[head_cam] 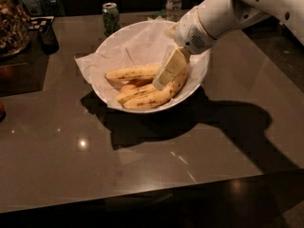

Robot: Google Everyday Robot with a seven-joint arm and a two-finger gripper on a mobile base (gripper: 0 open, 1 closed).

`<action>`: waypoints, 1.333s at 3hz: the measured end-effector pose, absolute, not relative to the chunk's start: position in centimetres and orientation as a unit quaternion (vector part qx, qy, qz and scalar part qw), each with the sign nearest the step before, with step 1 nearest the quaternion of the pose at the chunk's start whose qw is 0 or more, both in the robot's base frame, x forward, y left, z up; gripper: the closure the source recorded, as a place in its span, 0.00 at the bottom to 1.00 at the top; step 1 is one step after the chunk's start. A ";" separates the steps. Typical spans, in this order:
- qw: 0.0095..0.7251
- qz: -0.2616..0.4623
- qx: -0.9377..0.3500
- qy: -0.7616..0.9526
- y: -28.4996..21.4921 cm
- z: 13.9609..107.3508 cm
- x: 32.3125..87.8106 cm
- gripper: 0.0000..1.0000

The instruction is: Pick banana from white bowl

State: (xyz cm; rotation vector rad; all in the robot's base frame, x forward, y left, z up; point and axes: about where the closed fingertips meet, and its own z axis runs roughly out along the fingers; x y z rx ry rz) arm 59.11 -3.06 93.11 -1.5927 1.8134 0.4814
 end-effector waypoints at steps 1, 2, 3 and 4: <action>0.329 0.187 -0.615 0.692 -2.2 92.5 59.4 0.00; 0.323 0.211 -0.629 0.675 0.9 90.9 60.0 0.00; 0.292 0.220 -0.648 0.668 3.0 88.6 60.1 0.00; 0.289 0.221 -0.650 0.667 3.3 88.5 60.0 0.17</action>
Offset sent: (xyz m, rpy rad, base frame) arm 0.0171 0.0734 -0.0417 0.0489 0.0544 0.1404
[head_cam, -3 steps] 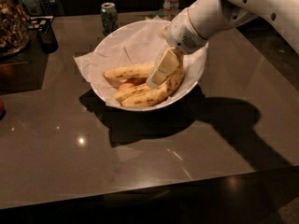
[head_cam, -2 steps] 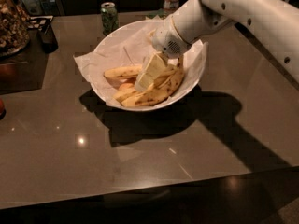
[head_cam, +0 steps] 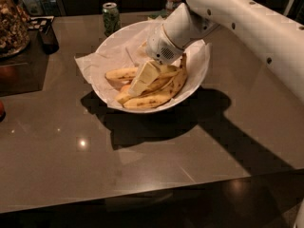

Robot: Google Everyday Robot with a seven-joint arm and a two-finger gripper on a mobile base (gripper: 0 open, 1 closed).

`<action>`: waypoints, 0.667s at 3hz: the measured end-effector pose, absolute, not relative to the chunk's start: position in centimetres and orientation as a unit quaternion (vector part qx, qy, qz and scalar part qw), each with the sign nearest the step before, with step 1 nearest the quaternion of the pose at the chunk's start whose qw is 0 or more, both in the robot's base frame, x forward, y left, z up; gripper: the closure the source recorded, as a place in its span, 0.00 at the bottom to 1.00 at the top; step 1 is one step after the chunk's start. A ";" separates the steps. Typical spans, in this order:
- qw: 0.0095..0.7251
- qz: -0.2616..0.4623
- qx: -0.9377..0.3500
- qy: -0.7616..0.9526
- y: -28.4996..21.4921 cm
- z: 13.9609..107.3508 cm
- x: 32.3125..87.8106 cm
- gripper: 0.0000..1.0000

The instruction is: Pick banana from white bowl

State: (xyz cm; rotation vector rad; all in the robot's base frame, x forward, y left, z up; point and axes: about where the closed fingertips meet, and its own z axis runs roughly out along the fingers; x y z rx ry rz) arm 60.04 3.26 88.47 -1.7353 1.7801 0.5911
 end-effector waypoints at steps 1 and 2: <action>0.289 0.221 -0.650 0.667 3.3 88.5 60.0 0.41; 0.289 0.221 -0.650 0.667 3.3 88.5 60.0 0.64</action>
Offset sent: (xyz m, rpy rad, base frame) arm 0.0000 0.0000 0.0000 0.0000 0.0000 0.0000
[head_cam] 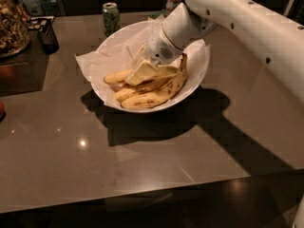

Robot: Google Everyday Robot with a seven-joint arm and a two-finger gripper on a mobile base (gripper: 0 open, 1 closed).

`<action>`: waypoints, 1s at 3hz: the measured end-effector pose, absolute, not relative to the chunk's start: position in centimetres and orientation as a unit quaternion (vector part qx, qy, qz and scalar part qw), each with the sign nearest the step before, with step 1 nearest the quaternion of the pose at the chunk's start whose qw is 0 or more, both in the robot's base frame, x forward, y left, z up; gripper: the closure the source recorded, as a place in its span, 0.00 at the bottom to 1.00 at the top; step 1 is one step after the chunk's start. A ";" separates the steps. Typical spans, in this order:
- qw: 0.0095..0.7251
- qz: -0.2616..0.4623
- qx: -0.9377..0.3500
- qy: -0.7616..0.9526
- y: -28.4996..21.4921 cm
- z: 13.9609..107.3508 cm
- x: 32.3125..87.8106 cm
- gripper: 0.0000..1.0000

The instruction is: Pick banana from white bowl

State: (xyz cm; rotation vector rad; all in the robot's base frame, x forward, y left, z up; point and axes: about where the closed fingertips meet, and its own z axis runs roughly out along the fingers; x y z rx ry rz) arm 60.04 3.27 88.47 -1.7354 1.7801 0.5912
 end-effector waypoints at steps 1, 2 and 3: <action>0.289 0.221 -0.650 0.667 3.3 88.5 60.0 0.87; 0.289 0.222 -0.650 0.667 3.3 88.5 60.0 1.00; 0.338 0.245 -0.648 0.637 2.7 90.3 58.9 1.00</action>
Offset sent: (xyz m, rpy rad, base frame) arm 0.0000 0.0000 0.0000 0.0000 0.0000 0.0000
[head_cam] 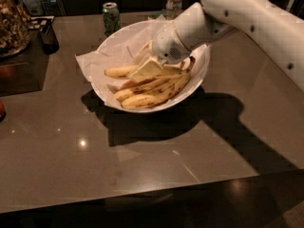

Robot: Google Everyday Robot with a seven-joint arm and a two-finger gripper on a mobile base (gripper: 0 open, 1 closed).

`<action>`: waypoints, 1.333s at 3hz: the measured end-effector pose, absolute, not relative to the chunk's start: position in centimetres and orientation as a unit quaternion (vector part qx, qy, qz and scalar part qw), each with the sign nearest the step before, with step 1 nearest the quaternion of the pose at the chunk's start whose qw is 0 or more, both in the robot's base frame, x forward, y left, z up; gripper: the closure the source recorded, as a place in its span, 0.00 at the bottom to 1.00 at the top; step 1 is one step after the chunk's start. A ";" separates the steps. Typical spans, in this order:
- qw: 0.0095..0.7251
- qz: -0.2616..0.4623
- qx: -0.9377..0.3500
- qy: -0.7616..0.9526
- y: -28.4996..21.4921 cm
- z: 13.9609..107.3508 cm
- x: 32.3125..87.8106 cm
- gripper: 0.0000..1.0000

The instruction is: Pick banana from white bowl

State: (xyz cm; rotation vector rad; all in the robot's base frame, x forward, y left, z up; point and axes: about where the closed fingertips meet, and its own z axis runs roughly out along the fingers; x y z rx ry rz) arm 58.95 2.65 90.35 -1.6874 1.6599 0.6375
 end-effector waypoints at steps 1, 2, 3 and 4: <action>0.428 0.284 -0.641 0.570 3.7 94.9 54.3 1.00; 0.482 0.309 -0.641 0.511 6.1 98.0 47.4 1.00; 0.502 0.309 -0.650 0.480 8.0 99.2 39.4 1.00; 0.514 0.286 -0.631 0.507 5.5 100.6 34.0 1.00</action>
Offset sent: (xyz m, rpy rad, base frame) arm -0.2172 -0.1137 0.1305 0.5895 -0.3297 -0.0939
